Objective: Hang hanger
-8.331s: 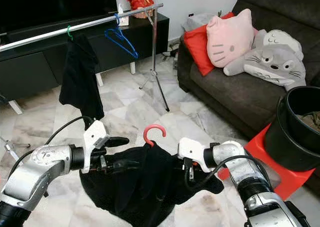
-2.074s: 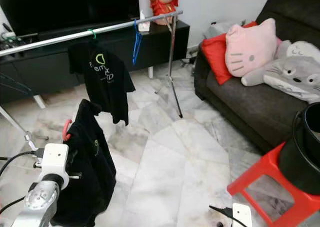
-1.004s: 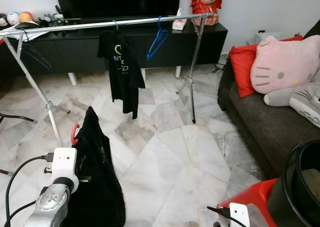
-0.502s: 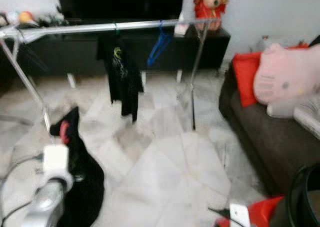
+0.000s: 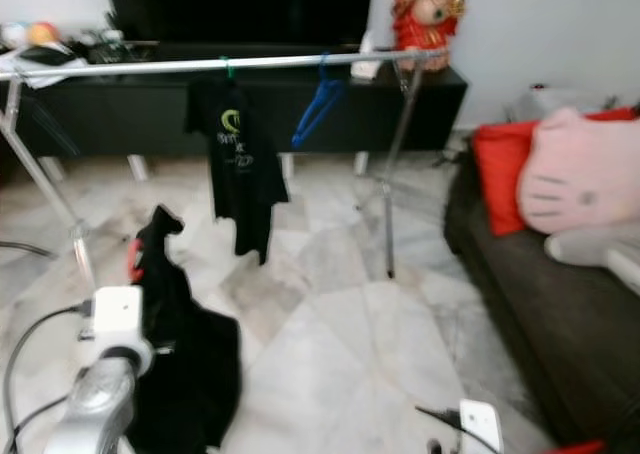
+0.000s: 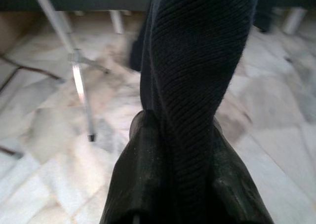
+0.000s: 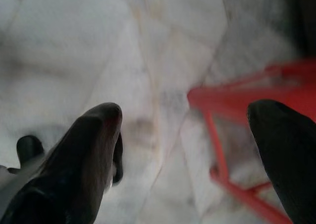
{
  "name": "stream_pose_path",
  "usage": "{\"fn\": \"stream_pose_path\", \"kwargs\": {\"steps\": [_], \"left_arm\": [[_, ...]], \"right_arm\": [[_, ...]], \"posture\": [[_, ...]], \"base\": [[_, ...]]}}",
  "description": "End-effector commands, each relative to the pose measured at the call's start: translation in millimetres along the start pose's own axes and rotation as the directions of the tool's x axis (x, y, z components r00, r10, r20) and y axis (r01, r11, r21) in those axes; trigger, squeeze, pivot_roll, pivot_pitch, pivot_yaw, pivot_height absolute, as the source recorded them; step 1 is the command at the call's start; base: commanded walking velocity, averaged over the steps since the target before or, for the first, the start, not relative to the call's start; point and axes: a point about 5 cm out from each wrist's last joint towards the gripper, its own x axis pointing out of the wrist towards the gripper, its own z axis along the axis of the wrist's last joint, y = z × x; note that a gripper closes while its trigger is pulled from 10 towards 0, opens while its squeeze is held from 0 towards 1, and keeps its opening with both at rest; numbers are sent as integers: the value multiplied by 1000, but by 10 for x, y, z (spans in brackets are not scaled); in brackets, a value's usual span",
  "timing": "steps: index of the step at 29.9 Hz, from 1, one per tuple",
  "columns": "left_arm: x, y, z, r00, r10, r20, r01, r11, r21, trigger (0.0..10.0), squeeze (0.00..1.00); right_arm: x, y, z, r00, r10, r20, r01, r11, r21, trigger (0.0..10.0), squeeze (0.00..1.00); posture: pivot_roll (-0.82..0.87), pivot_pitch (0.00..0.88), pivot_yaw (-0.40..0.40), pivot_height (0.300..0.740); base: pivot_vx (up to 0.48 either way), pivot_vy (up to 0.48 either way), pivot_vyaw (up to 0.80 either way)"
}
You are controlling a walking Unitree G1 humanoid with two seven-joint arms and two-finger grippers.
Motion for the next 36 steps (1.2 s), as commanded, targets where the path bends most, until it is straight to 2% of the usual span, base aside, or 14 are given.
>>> {"fn": "stream_pose_path", "kwargs": {"steps": [1, 22, 36], "left_arm": [[11, 116, 66, 999, 44, 29, -44, 999, 12, 10000, 0], [44, 129, 113, 998, 47, 42, -48, 999, 16, 10000, 0], [64, 154, 133, 998, 47, 51, -48, 999, 25, 10000, 0]], "right_arm": [[19, 86, 92, 999, 26, 25, -26, 1000, 10, 10000, 0], [30, 146, 131, 999, 26, 40, -27, 999, 29, 10000, 0], [36, 189, 152, 998, 42, 40, -43, 999, 3, 10000, 0]], "posture": [[61, 0, -85, 740], [62, 0, -80, 740], [64, 0, -74, 740]], "base": [[349, 0, 0], [349, 0, 0], [350, 0, 0]]}}
